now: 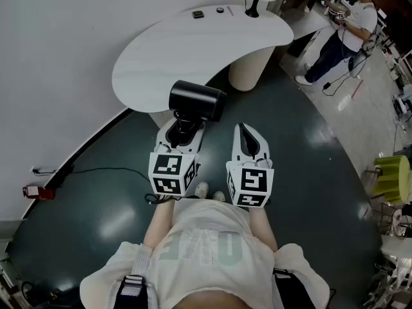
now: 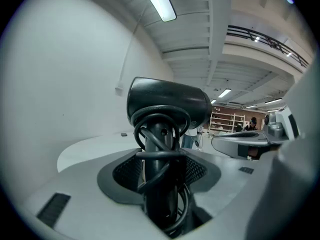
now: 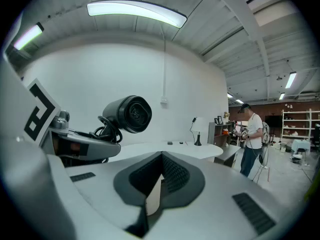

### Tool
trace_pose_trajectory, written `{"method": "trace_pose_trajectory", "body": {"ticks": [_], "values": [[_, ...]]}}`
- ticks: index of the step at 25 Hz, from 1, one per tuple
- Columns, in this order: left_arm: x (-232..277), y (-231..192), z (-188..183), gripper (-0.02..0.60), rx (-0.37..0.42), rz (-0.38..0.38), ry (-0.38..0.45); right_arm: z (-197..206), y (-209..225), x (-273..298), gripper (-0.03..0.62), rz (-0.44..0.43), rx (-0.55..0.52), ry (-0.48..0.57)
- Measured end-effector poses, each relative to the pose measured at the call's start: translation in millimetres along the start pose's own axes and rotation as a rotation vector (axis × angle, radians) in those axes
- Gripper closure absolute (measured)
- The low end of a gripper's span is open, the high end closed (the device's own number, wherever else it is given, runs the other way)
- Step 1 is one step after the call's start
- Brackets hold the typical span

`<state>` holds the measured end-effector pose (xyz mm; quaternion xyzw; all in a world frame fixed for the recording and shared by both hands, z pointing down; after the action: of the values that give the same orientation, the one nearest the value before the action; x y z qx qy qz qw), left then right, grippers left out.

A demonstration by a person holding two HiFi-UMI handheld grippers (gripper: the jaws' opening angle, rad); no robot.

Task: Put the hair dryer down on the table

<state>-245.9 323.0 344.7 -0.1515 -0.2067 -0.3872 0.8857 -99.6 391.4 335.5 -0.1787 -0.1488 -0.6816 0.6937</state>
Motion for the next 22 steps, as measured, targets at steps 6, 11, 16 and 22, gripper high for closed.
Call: {"method": "trace_pose_trajectory", "body": {"ticks": [6,11,16,22], "values": [[-3.6,-3.2,-1.0,0.359,-0.01,0.002,0.011,-0.6,-1.3,0.9,0.591,0.002,-0.003,0.006],[-1.7,-9.8,-5.0,0.358,-0.016,0.009,0.022,-3.6,-5.2,7.6,0.591,0.006,-0.023,-0.002],[2.5,-19.3,-9.8,0.359,-0.024,0.023,0.029,-10.5,-8.2,13.4,0.591,-0.034,0.039,0.03],[11.3,-41.1,-16.2,0.358,-0.012,0.059,0.053,-13.2,-21.4,33.5,0.591,-0.022,0.037,0.033]]}}
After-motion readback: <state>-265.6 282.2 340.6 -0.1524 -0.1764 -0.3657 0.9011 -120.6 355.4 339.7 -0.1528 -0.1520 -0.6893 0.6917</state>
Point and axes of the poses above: the fingertips, and each gripper's own axes: x forward along the fingers, y to its right, z out of its underside, the point moved 6 cm from there along -x, backward along the fingers, and after that the axes turned 13 degrees about -y, right-handed, at the moved point
